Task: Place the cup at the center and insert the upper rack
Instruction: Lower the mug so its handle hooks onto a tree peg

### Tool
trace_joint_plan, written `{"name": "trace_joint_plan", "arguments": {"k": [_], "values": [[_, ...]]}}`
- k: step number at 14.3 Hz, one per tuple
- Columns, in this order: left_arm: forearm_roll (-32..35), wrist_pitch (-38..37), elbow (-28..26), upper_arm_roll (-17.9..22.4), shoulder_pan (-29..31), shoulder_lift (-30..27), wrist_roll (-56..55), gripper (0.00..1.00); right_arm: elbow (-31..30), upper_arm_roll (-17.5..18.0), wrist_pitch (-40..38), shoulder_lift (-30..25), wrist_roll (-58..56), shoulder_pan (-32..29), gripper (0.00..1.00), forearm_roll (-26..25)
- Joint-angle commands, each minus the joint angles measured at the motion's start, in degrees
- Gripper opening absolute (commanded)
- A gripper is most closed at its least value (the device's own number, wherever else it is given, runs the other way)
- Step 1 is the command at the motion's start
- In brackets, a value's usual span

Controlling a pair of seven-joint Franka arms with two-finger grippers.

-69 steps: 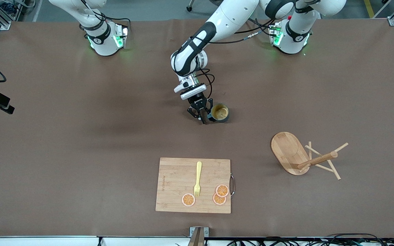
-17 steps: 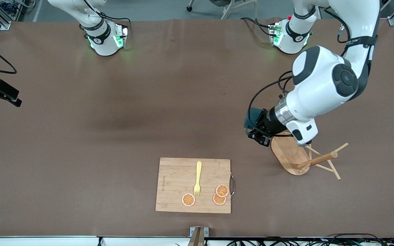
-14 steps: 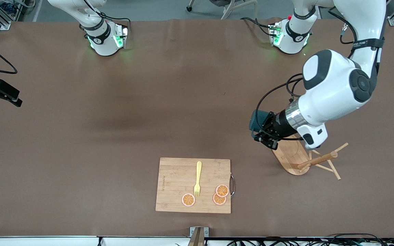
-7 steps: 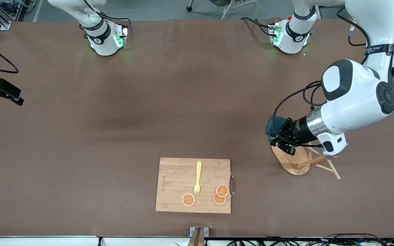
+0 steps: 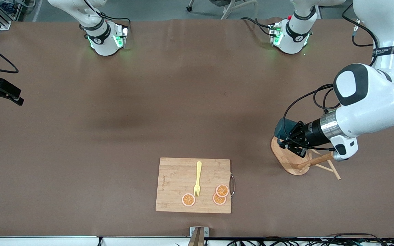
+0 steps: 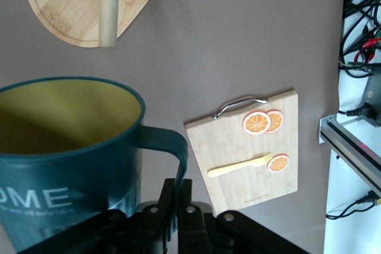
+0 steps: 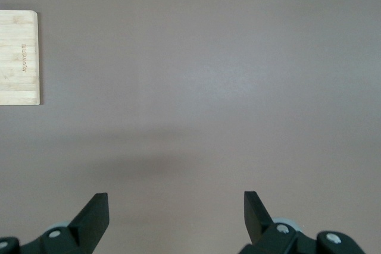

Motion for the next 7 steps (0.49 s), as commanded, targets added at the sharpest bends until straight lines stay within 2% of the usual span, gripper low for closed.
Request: {"name": "trace_joint_plan", "arguments": {"k": [1,7], "values": [[-1.8,-0.4,-1.9,-0.4,1.3,-1.4,2.9,0.00,-1.1,-0.1,0.0,-1.3,0.3,0.1,1.00,0.1],[-2.7,-0.4,-1.4,-0.4,2.7,-0.7,5.0,0.00,-1.1,0.0,-1.4,-1.3,0.2,0.4,1.00,0.1]]}}
